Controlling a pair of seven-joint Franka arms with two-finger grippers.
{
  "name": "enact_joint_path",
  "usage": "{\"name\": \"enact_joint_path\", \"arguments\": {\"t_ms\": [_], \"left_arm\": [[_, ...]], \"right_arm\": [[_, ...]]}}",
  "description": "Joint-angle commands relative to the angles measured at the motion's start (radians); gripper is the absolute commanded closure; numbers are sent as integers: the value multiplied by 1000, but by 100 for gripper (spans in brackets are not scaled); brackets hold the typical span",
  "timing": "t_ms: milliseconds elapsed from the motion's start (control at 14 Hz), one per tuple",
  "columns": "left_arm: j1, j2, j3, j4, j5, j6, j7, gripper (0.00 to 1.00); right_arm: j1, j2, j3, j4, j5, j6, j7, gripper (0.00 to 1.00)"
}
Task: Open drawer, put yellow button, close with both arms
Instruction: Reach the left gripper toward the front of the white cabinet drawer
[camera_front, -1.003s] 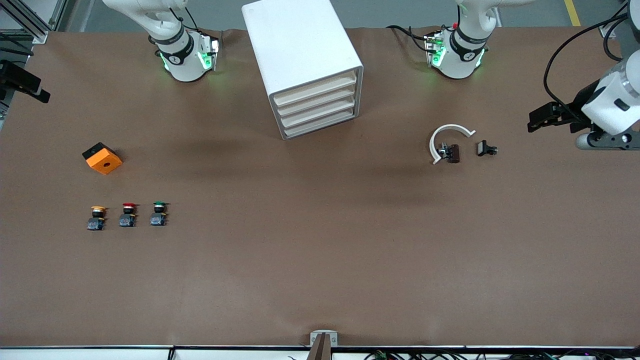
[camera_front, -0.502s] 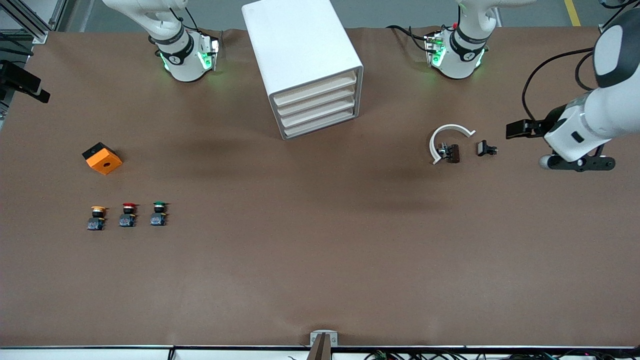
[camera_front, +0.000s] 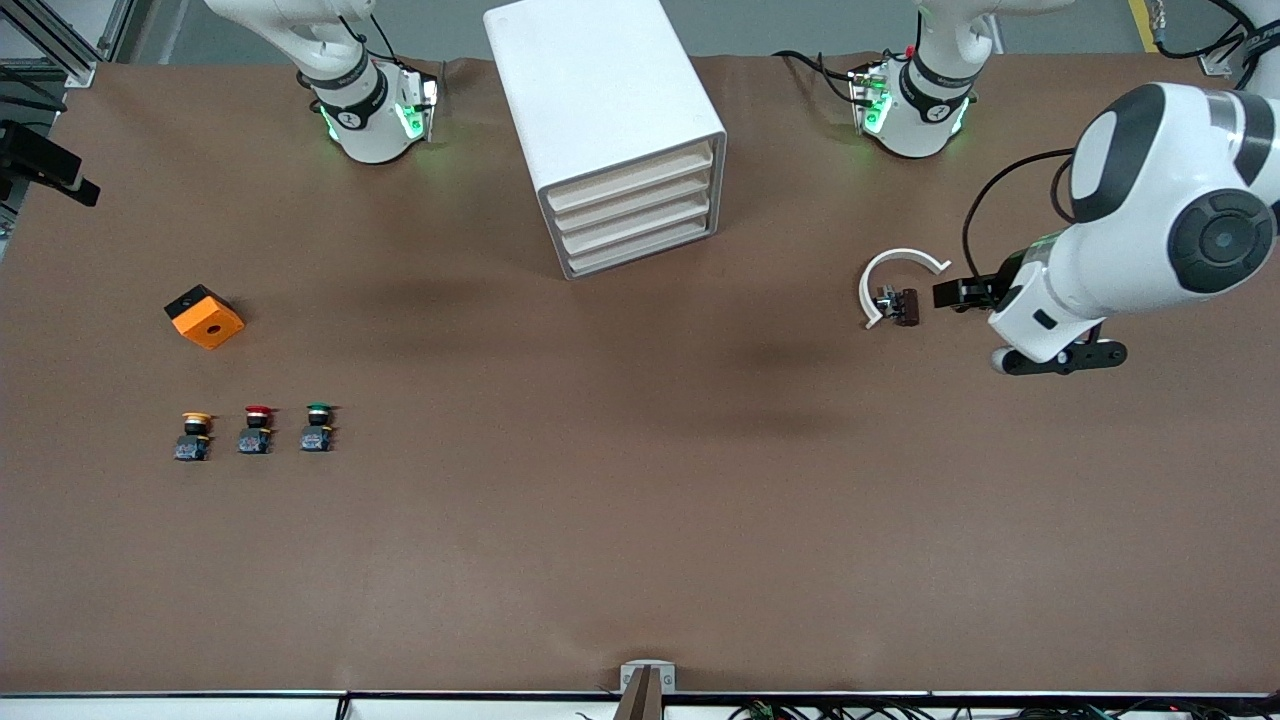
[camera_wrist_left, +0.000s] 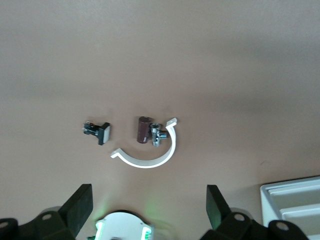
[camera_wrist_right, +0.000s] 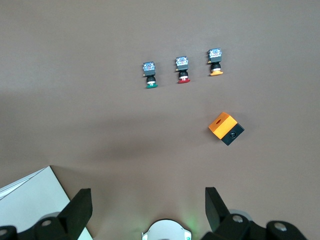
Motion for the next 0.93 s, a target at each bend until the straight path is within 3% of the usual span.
{"name": "enact_joint_path", "arguments": {"t_ms": [0, 358, 860], "left_arm": [[-19, 27, -6, 39, -55, -3, -105, 0], [-81, 99, -9, 128, -167, -12, -402, 0], [-84, 276, -7, 242, -476, -12, -864, 0]], "right_arm": [[-4, -21, 0, -22, 12, 5, -8, 0], [-5, -23, 0, -23, 12, -5, -8, 0], [-3, -23, 2, -28, 12, -1, -8, 0]]}}
